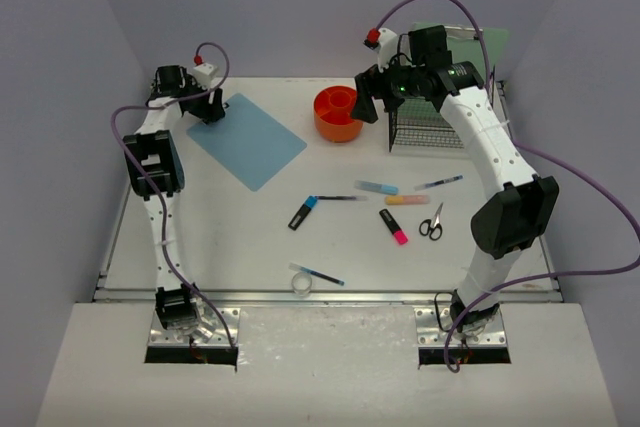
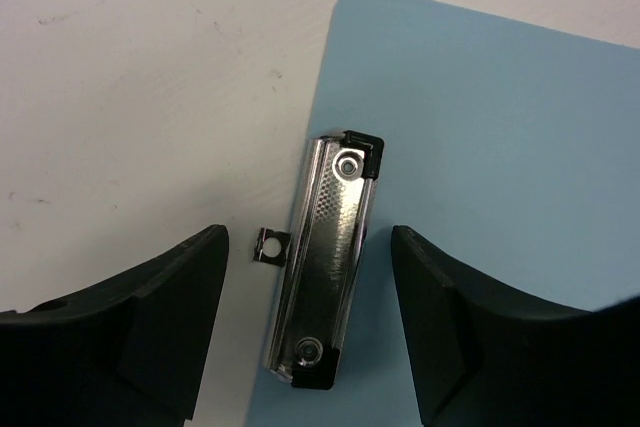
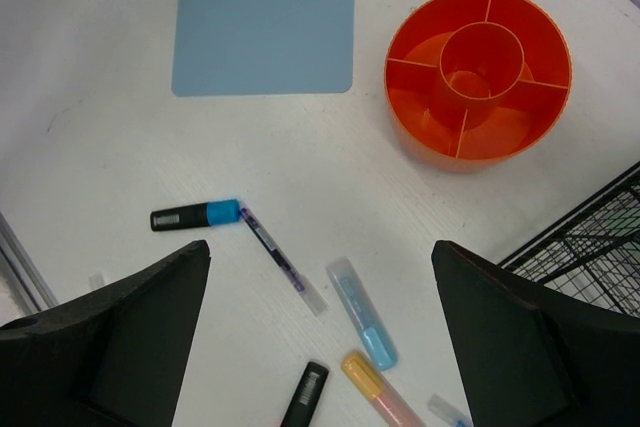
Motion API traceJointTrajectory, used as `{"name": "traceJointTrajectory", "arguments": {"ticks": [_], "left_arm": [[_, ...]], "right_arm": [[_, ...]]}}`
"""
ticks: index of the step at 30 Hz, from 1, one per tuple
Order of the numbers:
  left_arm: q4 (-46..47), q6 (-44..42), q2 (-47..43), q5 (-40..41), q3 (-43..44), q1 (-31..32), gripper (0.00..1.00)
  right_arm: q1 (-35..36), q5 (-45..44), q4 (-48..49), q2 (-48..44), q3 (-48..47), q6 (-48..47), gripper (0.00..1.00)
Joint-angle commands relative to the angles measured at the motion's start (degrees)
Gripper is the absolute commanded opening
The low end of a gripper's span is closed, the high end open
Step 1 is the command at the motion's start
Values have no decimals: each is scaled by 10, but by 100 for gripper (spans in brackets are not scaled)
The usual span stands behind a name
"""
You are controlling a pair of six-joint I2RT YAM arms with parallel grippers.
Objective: Organize the desk
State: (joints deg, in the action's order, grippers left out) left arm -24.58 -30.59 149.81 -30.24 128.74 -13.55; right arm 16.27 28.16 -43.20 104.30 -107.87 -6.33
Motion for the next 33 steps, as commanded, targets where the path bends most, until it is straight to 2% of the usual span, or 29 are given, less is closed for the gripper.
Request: {"name": "traceJointTrajectory", "arguments": {"ticks": [1,4,9,11,12,15,17,25,33], "left_arm": [[-32,-19,12,-3,25,-9,61],[-45,-24,21,-4,35,-10,56],[-80,-39,26,-23,38,-10,35],[-84,-41,23,-33,34,-10,31],[-82,-42,12,-40,28,-10,24],[-65,-36,-9,-51,14,-10,15],[-50,-29,-25,-50,9,-10,2],[-11,-29,-111,-45,10,-9,0],[49,-91,-220,-32,-27,-7,0]], "right_arm": [[1,6,10,-17,-18,-2,93],[2,6,10,-15,-21,-1,93],[2,6,8,-12,-31,1,93],[2,6,6,-11,-35,2,93],[2,8,4,-10,-39,2,93],[2,12,2,-10,-45,4,92],[2,15,1,-12,-48,7,92],[2,19,15,-29,-49,11,91],[2,6,43,-50,-44,22,93]]}}
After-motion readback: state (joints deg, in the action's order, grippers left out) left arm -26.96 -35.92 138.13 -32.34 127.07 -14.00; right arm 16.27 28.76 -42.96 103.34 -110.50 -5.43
